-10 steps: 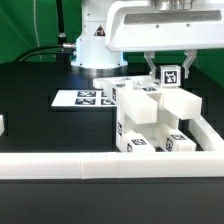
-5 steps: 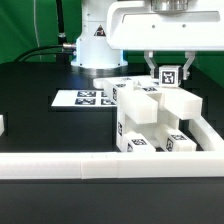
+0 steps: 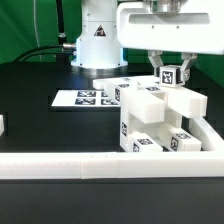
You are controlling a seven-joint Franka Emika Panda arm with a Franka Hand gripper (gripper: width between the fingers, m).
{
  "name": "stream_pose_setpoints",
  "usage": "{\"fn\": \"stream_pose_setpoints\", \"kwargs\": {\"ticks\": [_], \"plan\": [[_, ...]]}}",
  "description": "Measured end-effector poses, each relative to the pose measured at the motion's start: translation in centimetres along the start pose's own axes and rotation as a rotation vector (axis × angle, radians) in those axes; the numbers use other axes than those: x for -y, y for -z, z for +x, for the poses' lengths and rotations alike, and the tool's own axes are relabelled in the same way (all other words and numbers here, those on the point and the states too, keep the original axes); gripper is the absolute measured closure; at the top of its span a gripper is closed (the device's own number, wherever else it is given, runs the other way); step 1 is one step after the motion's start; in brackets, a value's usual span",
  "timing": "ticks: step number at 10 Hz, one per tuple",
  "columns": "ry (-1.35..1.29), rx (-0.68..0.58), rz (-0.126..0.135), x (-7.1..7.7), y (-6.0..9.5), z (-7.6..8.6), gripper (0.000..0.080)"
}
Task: Assemble chair
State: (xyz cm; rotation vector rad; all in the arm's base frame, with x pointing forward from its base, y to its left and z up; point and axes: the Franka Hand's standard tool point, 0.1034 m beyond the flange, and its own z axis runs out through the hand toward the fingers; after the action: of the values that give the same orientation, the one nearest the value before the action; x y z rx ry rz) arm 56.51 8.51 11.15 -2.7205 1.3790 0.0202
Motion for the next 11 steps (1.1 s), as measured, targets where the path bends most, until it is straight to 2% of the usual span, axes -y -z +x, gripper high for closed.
{"fn": "stream_pose_setpoints", "kwargs": {"ticks": [3, 5, 6, 7, 8, 11], "plan": [[-0.253, 0.035, -0.016, 0.02, -0.09, -0.54, 0.0518], [-0.285, 0.036, -0.016, 0.1, -0.12, -0.7, 0.0518], [-0.269, 0.036, -0.016, 0.09, -0.16, -0.7, 0.0439], [-0.228, 0.036, -0.016, 0.09, -0.17, -0.72, 0.0257], [-0.162, 0.032, -0.03, 0.27, -0.07, -0.91, 0.0184], [0.11, 0.033, -0.026, 0.43, -0.01, -0.9, 0.0151]]}}
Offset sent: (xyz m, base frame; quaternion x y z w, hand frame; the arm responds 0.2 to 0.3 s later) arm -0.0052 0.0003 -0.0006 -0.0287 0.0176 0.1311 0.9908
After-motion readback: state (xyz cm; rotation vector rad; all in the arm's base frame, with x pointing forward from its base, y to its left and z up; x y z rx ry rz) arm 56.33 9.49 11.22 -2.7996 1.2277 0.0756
